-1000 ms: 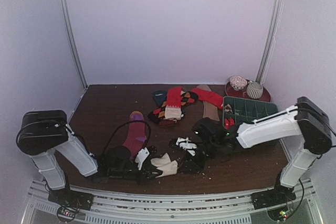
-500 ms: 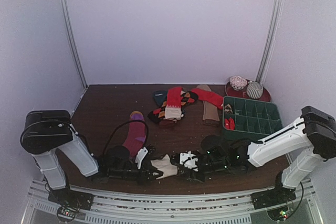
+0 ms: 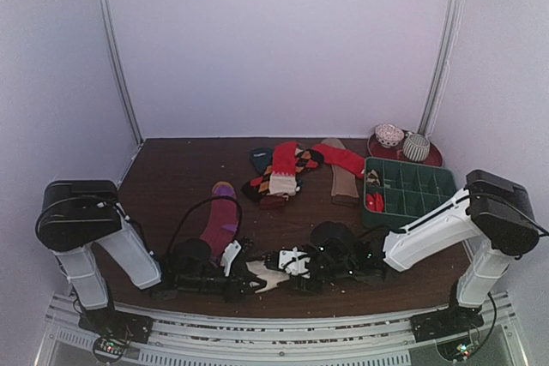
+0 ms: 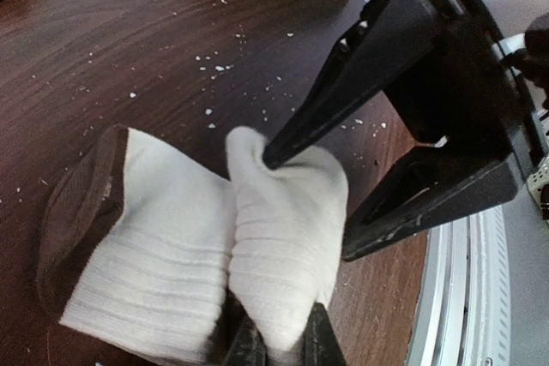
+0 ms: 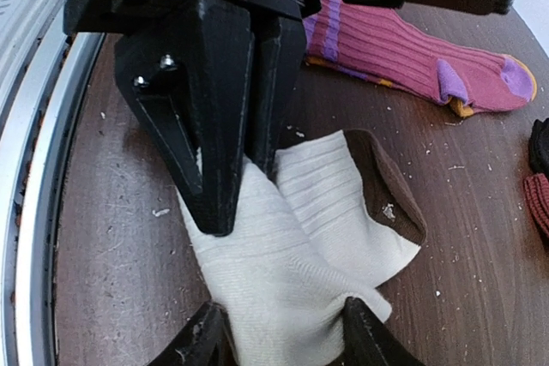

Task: Roll the socks
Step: Roll a pair of socks at the center of the board.

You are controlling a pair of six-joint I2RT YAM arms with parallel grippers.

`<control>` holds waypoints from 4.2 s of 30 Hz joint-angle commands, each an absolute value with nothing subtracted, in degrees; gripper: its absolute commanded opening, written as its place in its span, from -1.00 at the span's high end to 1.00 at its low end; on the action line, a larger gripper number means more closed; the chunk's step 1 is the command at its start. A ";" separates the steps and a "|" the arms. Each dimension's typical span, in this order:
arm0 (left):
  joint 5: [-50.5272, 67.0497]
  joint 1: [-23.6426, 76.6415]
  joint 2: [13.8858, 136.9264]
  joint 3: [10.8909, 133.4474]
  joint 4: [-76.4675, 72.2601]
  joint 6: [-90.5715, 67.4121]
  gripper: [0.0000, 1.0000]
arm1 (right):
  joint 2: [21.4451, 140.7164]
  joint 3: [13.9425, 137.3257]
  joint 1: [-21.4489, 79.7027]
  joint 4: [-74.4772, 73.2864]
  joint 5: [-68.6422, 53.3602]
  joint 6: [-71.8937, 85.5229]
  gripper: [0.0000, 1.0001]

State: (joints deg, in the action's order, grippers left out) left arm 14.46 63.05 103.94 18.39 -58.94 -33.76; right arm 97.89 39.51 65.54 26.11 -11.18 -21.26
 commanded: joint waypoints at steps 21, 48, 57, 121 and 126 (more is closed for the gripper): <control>2.70 63.54 88.41 22.96 -26.49 -12.74 0.08 | 108.06 50.78 64.87 -8.76 -26.11 -5.65 0.90; 3.21 67.68 89.60 13.41 -60.15 -9.83 -0.38 | 123.31 75.84 59.81 -39.60 -33.68 -2.33 0.87; 4.75 67.71 94.74 14.85 -58.19 -13.60 -0.20 | 123.75 76.20 59.13 -39.33 -34.54 -3.17 0.87; 12.65 66.01 111.60 10.41 -57.15 -42.42 1.00 | 110.32 49.76 60.21 15.37 -39.99 -12.23 0.24; 12.28 65.92 109.47 15.29 -50.78 -37.85 0.70 | 112.07 53.58 60.21 9.06 -37.92 -8.60 0.44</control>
State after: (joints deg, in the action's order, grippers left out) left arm 11.40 65.60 107.74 12.82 -72.99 -42.33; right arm 108.71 51.13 59.29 17.78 -38.54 -12.45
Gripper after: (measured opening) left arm 0.085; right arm 0.301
